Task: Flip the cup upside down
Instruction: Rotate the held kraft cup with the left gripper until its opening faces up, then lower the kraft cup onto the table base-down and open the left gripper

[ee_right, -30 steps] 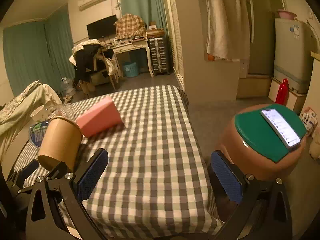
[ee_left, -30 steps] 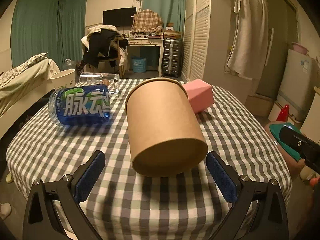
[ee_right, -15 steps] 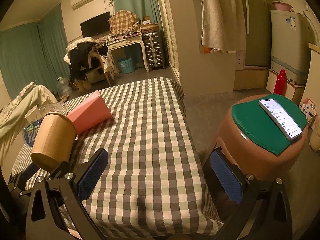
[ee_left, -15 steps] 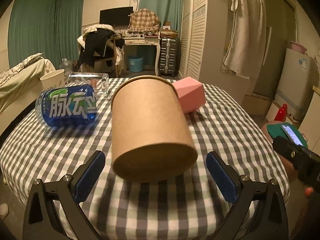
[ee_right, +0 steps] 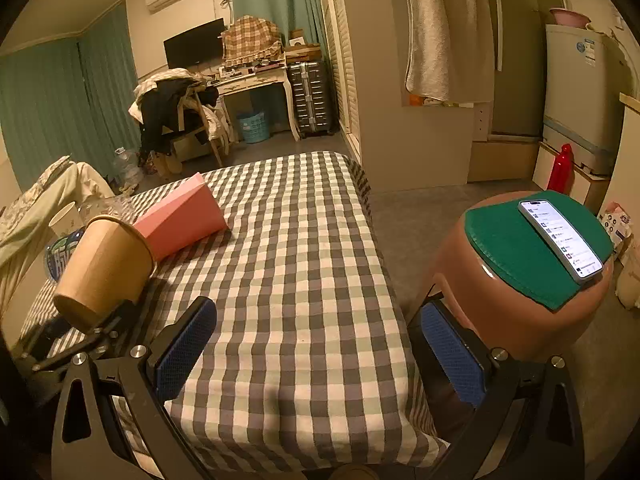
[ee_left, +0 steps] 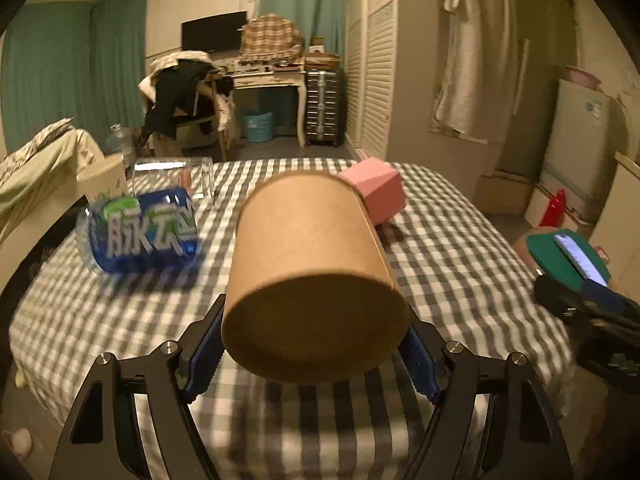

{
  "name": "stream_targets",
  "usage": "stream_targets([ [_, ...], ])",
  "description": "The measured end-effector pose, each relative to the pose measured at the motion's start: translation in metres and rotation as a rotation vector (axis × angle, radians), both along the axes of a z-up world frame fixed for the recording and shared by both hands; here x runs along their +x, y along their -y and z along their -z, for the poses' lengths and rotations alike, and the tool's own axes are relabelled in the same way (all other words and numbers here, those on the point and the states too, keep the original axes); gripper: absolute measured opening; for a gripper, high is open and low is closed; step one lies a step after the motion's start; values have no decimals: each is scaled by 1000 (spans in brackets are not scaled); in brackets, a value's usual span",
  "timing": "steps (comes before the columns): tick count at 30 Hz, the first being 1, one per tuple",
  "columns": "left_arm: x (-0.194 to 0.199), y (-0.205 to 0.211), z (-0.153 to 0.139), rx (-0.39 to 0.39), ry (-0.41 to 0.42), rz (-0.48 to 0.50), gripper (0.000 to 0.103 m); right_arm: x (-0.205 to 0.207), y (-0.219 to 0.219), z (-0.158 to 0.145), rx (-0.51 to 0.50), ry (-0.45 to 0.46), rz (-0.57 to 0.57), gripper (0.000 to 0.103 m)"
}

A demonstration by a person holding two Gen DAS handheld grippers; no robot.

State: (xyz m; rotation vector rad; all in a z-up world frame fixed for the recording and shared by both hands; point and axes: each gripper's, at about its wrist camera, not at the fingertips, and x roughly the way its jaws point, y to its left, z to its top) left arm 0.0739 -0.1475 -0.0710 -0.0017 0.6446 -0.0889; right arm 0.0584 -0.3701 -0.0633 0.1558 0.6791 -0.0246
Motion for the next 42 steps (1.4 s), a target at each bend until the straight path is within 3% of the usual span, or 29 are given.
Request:
stream_targets([
  [6,-8,-13,-30,57,-24,38,79,-3,-4,-1,10,3,-6,103],
  [12,-10,-23,-32,56,-138,47,79,-6,-11,-3,9,8,-24,103],
  [16,-12,-27,-31,63,-245,114,79,-8,-15,-3,4,5,-36,103],
  [20,-8,-31,-33,127,-334,166,79,-8,-15,-3,8,1,-35,103],
  [25,16,-33,-31,121,-482,216,79,-2,-15,0,21,-17,-32,103],
  [29,41,-26,-34,144,-512,249,79,5,-15,0,25,-24,-29,103],
  [35,63,-21,-28,166,-456,235,79,19,-12,-2,19,-33,-20,103],
  [42,49,-24,-25,166,-290,222,79,29,-12,-4,-4,-42,-3,103],
])
